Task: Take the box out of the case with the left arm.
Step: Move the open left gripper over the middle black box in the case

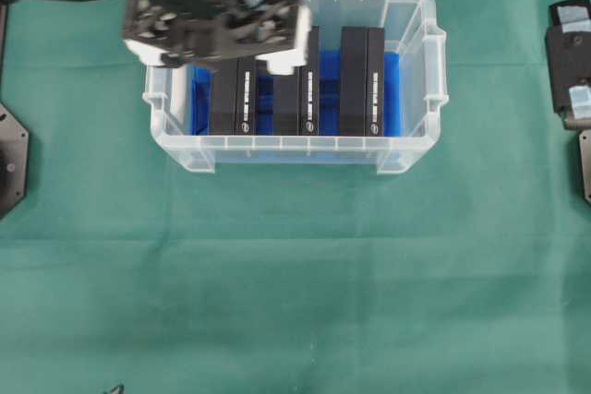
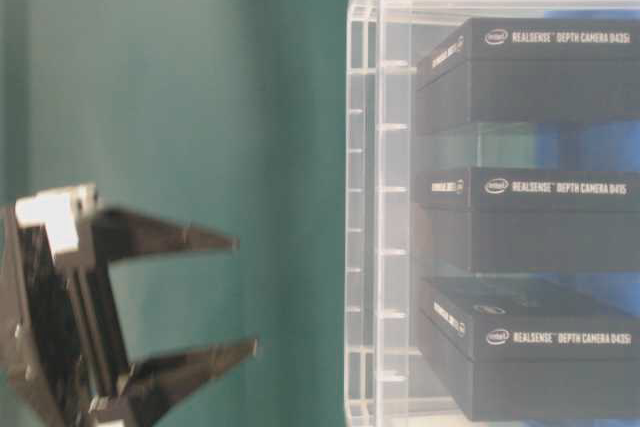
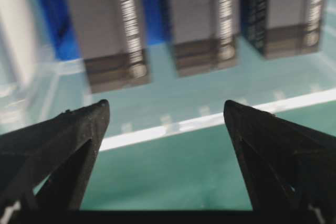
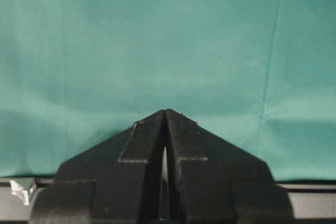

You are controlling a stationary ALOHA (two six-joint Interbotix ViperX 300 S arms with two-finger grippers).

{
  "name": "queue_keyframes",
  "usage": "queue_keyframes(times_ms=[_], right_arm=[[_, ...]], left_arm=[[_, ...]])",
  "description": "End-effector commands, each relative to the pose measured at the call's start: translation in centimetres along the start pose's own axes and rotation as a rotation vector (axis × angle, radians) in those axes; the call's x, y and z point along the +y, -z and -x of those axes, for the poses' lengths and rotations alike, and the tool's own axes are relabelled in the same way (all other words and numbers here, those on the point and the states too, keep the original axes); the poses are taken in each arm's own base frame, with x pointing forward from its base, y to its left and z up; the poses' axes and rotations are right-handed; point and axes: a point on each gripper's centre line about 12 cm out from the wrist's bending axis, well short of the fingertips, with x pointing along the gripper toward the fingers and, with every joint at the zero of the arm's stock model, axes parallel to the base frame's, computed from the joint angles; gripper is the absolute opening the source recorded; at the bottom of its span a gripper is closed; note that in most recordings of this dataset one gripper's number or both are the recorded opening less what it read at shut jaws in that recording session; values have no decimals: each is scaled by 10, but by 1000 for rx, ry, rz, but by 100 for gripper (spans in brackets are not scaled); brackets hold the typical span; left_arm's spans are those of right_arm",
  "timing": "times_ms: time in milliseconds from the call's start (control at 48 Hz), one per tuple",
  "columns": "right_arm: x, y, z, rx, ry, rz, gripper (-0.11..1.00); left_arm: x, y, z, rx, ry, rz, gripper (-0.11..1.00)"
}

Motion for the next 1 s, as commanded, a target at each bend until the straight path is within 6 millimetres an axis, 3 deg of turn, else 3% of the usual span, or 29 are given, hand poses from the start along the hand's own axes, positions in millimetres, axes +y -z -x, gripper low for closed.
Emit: queue_keyframes(times_ms=[0, 375, 980], right_arm=[[0, -4, 7, -24, -2, -3, 2], [0, -5, 7, -32, -2, -3, 2], [0, -5, 7, -30, -2, -3, 2]], left_arm=[[-15, -4, 11, -18, 52, -5, 86], [-46, -16, 0, -29, 70, 0, 86], [-47, -21, -9, -28, 55, 6, 85]])
